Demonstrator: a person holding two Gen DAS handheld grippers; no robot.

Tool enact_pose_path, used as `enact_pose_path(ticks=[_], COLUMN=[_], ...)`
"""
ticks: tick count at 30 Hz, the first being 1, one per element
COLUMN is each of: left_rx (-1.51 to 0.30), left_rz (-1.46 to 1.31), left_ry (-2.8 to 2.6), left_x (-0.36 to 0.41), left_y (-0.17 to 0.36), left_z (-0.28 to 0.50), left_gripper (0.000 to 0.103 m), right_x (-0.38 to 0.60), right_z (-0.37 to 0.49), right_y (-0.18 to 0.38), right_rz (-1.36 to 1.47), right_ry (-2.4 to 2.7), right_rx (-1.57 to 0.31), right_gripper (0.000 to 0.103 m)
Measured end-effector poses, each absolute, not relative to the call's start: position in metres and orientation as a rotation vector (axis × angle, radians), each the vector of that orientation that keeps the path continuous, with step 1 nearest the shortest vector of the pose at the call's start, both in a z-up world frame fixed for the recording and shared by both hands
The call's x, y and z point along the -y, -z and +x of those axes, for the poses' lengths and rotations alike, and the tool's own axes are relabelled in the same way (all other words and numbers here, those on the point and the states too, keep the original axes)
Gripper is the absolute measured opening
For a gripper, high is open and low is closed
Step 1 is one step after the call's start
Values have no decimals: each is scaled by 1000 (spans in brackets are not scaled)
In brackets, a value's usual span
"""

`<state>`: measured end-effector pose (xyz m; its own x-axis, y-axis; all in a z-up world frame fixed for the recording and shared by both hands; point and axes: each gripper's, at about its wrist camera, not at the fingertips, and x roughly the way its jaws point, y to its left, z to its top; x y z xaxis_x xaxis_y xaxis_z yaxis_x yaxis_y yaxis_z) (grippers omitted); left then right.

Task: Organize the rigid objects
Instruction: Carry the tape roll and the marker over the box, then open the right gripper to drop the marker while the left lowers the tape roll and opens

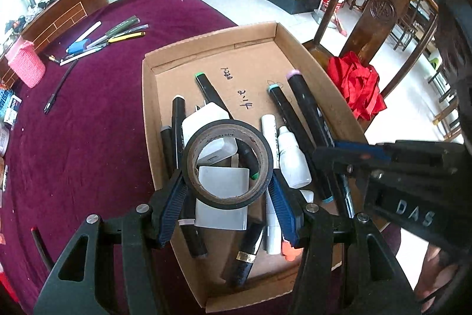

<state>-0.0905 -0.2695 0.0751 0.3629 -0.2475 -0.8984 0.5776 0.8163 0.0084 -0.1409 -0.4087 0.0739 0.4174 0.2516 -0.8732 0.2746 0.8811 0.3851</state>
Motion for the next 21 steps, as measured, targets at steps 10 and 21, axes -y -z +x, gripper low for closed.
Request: enact_pose_path(ticks=[10, 21], left_rx=[-1059, -1033], left_rz=[394, 439], left_ry=[542, 543], left_x=[273, 279], left_y=[-68, -63], left_z=[-93, -97], left_gripper=[55, 55], right_x=[407, 395], right_z=[-122, -98], right_y=[-72, -64], right_rz=[485, 425], right_ry=[1, -41], right_rx=[-1155, -1163], right_gripper=[13, 13])
